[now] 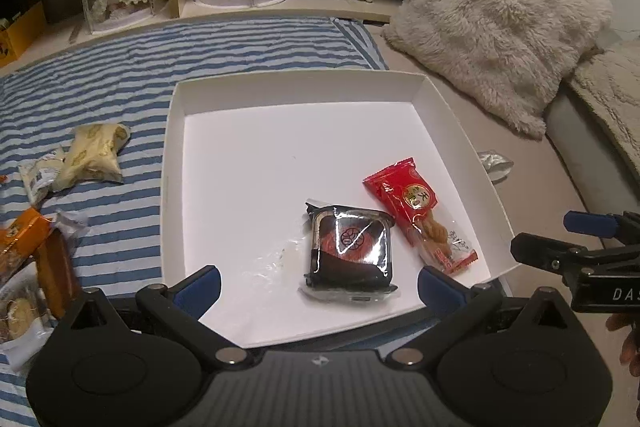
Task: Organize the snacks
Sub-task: 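Carry both packets into the white tray and open both tools, then move both tools back over the remaining snacks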
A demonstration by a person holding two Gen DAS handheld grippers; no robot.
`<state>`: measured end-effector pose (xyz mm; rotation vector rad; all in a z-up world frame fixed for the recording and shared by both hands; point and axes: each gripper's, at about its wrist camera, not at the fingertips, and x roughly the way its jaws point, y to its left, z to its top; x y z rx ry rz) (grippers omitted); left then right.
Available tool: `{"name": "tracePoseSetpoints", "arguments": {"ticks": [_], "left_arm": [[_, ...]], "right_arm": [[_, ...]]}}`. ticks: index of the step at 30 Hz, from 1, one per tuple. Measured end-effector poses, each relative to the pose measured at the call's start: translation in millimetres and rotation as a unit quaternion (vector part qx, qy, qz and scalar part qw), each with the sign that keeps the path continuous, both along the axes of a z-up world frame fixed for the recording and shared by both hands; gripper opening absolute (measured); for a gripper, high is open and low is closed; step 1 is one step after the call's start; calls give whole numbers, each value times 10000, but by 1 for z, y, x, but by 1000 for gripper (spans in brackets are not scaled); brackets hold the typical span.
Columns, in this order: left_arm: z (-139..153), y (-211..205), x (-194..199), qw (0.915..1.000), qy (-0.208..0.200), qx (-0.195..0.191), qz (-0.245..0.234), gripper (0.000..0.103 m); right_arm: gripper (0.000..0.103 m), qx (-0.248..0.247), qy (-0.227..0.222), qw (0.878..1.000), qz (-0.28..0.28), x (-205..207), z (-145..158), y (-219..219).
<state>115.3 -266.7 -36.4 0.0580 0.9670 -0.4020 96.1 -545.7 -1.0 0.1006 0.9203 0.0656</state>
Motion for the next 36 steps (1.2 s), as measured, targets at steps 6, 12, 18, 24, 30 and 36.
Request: {"name": "tracePoseSetpoints", "arguments": {"ticks": [6,12,18,24,30,36], "left_arm": [[10,11,-12,9999,-136,17,18,103],[18,27,-21,9997,-243,-11,29,103],[25,52,-27,9990,-420,-38,130,103],[32,90,-26,9975,-574,-34,409,103],[36,137,-25,9951,-630,-46,763,103],[38,182,-24,9910,-675,40,1155,103]], "right_arm": [[102,-149,-18,9999,-58,-16,9,9],[102,-146,-66,9997,-194,-29,18,13],[102,-201,-214,9994,-201,-38,27,24],[102,-224,-307,9992,-83,-34,34,46],[102,-201,-375,9990,99,-23,41,78],[102,-134,-445,9985,290,-12,43,117]]}}
